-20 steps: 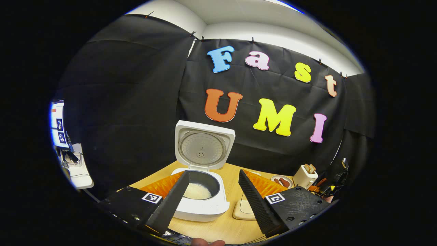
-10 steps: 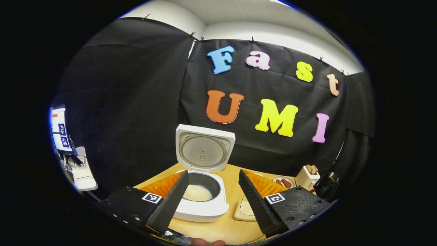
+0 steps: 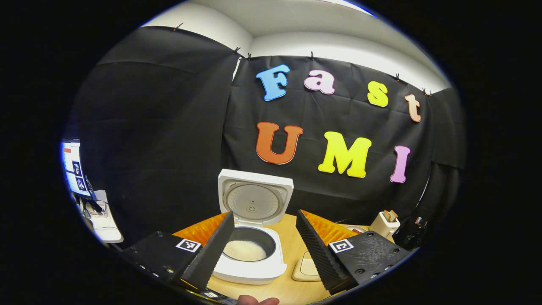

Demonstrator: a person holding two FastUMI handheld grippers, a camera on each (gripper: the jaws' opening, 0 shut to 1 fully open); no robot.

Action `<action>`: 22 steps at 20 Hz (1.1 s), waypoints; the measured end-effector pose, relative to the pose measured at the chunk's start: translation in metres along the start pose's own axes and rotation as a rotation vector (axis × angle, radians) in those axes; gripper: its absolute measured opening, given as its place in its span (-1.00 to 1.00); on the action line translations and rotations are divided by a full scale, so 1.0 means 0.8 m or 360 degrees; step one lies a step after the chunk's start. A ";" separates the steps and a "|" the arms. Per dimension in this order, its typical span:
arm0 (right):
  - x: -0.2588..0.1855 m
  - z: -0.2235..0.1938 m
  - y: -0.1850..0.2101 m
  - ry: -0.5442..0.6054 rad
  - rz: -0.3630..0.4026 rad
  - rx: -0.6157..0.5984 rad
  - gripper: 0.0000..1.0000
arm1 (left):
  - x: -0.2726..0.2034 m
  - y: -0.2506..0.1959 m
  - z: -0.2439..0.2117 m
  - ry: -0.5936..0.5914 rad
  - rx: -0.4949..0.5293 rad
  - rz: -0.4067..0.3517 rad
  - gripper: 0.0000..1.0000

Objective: Close the left gripper, press the button to open the rice cooker; take a wooden spoon from the chopstick holder with the right hand, scoop a spoonful of rice and pour it into the rice cooker, then put the wooden spoon back into the chopstick holder.

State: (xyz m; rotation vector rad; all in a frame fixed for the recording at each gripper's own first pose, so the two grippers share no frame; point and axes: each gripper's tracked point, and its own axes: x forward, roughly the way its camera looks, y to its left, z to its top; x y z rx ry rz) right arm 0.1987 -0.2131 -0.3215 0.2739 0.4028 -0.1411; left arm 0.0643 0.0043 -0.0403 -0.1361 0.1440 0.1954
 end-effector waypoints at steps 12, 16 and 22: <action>-0.133 0.149 0.058 -0.0384 0.0205 -0.0179 0.97 | 0.122 0.013 0.073 -0.0025 0.0127 0.0083 0.89; -0.167 0.154 0.097 -0.0362 0.0363 -0.0258 0.99 | 0.175 0.006 0.092 0.0004 0.0119 0.0034 0.89; -0.188 0.165 0.101 -0.0358 0.0421 -0.0414 0.97 | 0.259 0.008 0.083 0.0103 0.0165 0.0021 0.89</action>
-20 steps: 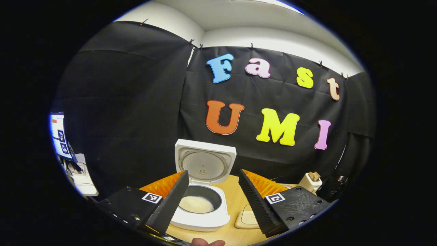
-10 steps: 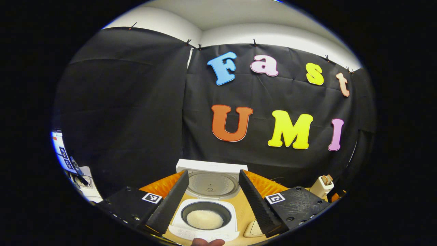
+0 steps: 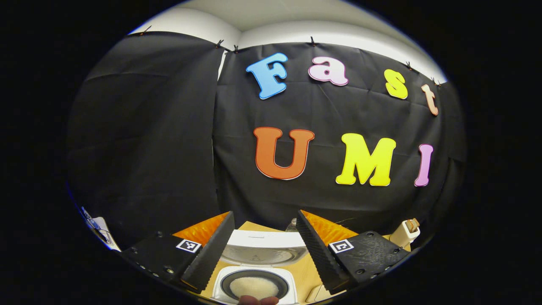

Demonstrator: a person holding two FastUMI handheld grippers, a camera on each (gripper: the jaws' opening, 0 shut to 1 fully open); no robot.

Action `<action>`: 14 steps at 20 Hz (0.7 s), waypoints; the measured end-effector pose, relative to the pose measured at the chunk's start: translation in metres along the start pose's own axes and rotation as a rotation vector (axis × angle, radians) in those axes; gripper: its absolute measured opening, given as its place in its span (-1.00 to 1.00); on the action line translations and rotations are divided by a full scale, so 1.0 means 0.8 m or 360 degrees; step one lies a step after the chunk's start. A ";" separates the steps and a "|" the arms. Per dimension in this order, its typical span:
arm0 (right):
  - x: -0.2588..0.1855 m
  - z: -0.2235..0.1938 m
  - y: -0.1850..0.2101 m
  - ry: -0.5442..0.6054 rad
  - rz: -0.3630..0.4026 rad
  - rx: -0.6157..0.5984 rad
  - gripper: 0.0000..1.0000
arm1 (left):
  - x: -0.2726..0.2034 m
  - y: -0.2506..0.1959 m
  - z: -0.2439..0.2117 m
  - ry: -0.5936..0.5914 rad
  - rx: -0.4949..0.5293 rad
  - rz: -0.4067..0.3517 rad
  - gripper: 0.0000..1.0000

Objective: Close the left gripper, press the button to open the rice cooker; take a wooden spoon from the chopstick holder with the right hand, scoop a spoonful of rice and pour it into the rice cooker, then put the wooden spoon back into the chopstick holder.

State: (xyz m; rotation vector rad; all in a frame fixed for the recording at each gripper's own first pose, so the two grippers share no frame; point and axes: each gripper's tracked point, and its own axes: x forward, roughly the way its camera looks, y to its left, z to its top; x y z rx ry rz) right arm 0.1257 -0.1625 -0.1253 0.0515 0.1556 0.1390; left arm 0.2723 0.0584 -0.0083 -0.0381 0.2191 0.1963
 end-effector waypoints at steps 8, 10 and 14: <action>-0.008 0.012 -0.042 0.0065 -0.0110 -0.0180 0.99 | 0.090 0.005 -0.051 0.0192 0.0080 -0.0054 0.89; -0.011 0.012 -0.033 0.0075 -0.0099 -0.0198 0.99 | 0.099 0.009 -0.072 0.0284 0.0051 -0.0042 0.89; -0.007 0.006 -0.006 0.0058 -0.0064 -0.0134 1.00 | 0.092 0.009 -0.088 0.0366 0.0054 -0.0034 0.92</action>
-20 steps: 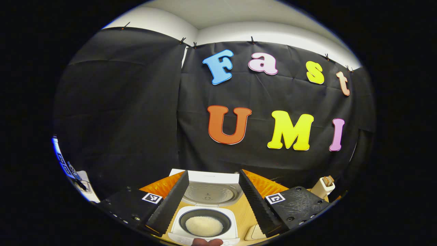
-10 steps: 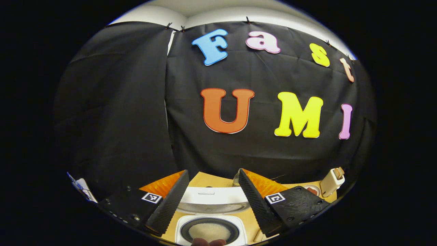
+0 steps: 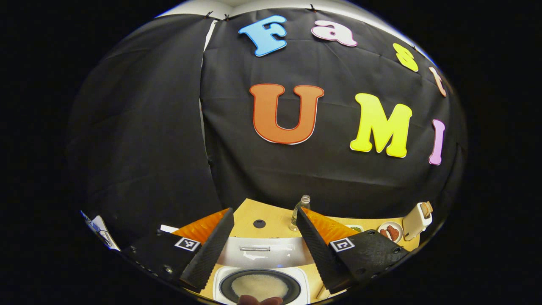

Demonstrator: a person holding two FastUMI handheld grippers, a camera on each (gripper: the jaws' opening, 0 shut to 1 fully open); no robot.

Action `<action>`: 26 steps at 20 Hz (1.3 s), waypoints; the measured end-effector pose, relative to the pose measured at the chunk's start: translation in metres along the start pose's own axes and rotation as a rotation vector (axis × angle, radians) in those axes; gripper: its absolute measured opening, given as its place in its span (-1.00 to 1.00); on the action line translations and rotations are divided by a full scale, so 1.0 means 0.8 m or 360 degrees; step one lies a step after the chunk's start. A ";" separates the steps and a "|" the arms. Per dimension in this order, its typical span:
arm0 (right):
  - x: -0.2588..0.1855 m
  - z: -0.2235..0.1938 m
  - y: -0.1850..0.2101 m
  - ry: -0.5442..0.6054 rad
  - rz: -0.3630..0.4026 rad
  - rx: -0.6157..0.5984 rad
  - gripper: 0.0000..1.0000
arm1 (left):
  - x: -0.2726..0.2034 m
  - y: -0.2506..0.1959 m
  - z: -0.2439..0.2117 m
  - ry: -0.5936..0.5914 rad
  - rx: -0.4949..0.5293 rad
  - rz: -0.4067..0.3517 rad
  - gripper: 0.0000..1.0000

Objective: Close the left gripper, press the button to open the rice cooker; take a wooden spoon from the chopstick holder with the right hand, scoop a spoonful of rice and pour it into the rice cooker, then put the wooden spoon back into the chopstick holder.

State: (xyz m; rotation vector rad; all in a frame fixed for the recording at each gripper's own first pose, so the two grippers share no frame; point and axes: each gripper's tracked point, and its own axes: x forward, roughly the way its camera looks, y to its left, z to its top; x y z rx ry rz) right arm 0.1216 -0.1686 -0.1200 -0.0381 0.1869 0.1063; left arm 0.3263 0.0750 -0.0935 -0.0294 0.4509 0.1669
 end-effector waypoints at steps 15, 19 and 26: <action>0.015 -0.070 0.091 0.0201 0.0296 0.0145 0.99 | -0.108 -0.008 -0.158 0.0391 -0.0146 -0.0076 0.92; 0.012 -0.081 0.103 0.0234 0.0342 0.0129 1.00 | -0.127 -0.011 -0.216 0.0493 -0.0152 -0.0047 0.93; 0.002 -0.090 0.110 0.0239 0.0368 0.0148 1.00 | -0.148 -0.006 -0.251 0.0507 -0.0120 -0.0007 0.94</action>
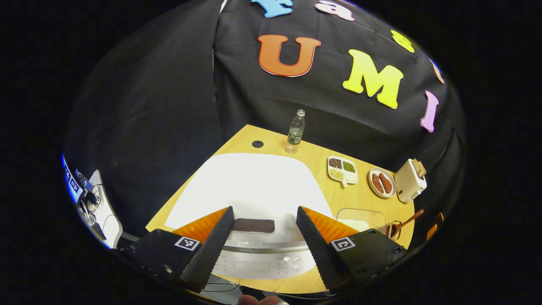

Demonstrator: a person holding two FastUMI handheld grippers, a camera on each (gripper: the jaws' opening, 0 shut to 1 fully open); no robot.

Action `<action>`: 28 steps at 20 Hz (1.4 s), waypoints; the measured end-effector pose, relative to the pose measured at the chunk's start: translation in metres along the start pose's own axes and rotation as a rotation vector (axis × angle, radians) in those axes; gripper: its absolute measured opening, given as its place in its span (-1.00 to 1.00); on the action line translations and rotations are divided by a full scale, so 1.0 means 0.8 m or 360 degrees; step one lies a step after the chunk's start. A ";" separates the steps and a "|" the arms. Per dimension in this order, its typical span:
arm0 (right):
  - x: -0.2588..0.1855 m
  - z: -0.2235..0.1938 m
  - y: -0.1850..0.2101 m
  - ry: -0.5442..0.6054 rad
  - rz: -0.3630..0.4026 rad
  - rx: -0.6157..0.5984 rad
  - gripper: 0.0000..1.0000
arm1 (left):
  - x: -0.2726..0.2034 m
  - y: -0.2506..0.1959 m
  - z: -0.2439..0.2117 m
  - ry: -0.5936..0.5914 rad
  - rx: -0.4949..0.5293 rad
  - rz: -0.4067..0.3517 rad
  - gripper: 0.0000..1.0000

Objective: Close the left gripper, press the button to open the rice cooker; take a wooden spoon from the chopstick holder with the right hand, scoop a spoonful of rice and pour it into the rice cooker, then put the wooden spoon back into the chopstick holder.

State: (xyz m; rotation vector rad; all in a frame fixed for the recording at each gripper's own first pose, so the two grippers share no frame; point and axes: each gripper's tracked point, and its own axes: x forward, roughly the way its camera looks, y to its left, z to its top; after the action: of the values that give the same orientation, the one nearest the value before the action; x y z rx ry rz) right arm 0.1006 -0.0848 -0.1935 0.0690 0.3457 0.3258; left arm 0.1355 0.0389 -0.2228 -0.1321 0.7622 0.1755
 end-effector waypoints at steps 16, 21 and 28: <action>-0.017 0.007 0.010 -0.0061 0.0030 0.0057 1.00 | 0.026 0.015 -0.081 0.0164 -0.0051 0.0069 0.92; -0.017 0.009 0.018 -0.0081 0.0036 0.0082 1.00 | 0.030 0.015 -0.085 0.0066 0.0062 0.0085 0.95; -0.012 0.001 0.033 -0.0057 0.0098 0.0130 1.00 | 0.026 0.015 -0.080 -0.0024 0.0098 0.0006 0.95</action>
State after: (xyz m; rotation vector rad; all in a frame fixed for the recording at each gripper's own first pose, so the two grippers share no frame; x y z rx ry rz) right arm 0.0846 -0.0628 -0.1868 0.1658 0.3217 0.3712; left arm 0.1043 0.0412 -0.2839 -0.0706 0.7523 0.1564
